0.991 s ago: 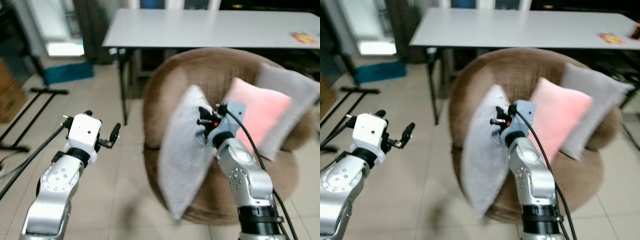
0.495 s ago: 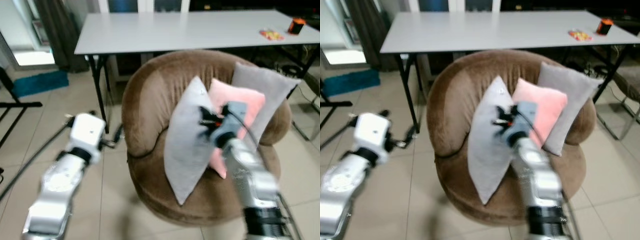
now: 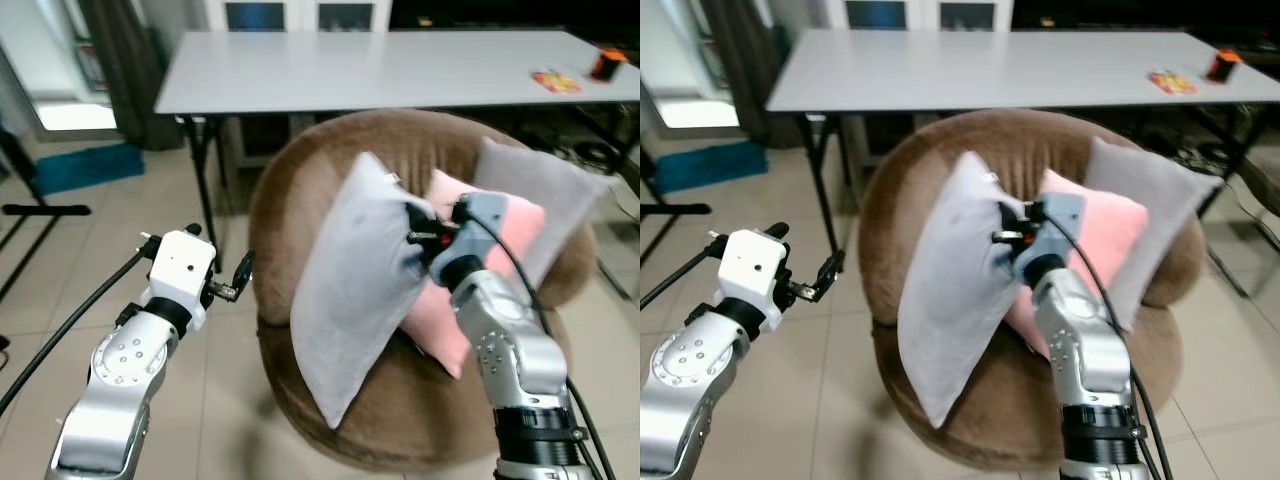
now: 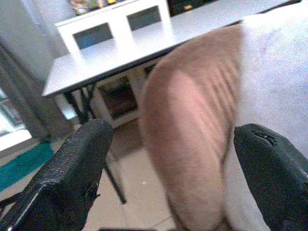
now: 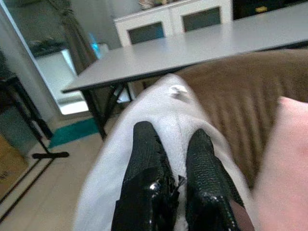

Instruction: Move the pillow to the sofa from floor

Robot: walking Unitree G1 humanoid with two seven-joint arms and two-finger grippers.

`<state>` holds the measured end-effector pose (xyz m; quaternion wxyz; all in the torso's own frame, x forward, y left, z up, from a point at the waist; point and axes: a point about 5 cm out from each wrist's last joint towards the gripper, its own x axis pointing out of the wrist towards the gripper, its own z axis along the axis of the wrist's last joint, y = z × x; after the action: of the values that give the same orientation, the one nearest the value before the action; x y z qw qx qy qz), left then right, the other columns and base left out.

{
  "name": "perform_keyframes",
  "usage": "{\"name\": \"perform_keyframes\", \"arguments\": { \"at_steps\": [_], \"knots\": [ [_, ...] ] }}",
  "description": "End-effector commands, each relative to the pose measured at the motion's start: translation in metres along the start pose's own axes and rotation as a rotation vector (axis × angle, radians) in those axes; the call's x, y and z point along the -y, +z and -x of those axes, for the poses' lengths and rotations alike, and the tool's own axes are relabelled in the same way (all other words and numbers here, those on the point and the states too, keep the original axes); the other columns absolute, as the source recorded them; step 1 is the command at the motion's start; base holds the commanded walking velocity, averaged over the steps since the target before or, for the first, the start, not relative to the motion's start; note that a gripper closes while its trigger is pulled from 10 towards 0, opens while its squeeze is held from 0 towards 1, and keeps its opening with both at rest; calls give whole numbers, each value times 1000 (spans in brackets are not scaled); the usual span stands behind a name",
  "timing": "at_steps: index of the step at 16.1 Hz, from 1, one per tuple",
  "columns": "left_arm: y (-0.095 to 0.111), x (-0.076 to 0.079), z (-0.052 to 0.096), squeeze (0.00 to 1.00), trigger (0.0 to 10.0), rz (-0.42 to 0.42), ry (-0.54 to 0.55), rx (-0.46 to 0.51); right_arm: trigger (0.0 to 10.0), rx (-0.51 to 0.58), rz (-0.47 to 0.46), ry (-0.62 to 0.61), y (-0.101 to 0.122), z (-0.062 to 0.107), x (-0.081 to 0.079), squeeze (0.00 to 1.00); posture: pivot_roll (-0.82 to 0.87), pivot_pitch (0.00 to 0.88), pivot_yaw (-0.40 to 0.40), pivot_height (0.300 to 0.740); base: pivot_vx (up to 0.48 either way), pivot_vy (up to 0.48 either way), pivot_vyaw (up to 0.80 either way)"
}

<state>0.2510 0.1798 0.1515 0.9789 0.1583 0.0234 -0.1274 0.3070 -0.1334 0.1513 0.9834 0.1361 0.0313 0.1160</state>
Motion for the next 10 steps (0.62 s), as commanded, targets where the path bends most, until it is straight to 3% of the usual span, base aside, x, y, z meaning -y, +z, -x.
{"name": "perform_keyframes", "arguments": {
  "at_steps": [1,4,8,10],
  "knots": [
    [0,-5,2,0,10000,-17,13,-7,10000,70,-6,52,15,-2,-12,0,29,0,-19,740,285,0,0],
    [0,-4,1,0,10000,-17,5,-8,10000,62,-9,49,14,-2,-11,0,28,0,-16,740,285,0,0],
    [1,-4,0,0,10000,-18,1,-8,10000,55,-12,49,14,-3,-10,0,25,0,-14,740,290,0,-773],
    [1,-4,-1,0,10000,-19,0,-8,10000,49,-2,60,13,-4,-12,0,24,0,-12,740,283,0,-281]
  ]
}}
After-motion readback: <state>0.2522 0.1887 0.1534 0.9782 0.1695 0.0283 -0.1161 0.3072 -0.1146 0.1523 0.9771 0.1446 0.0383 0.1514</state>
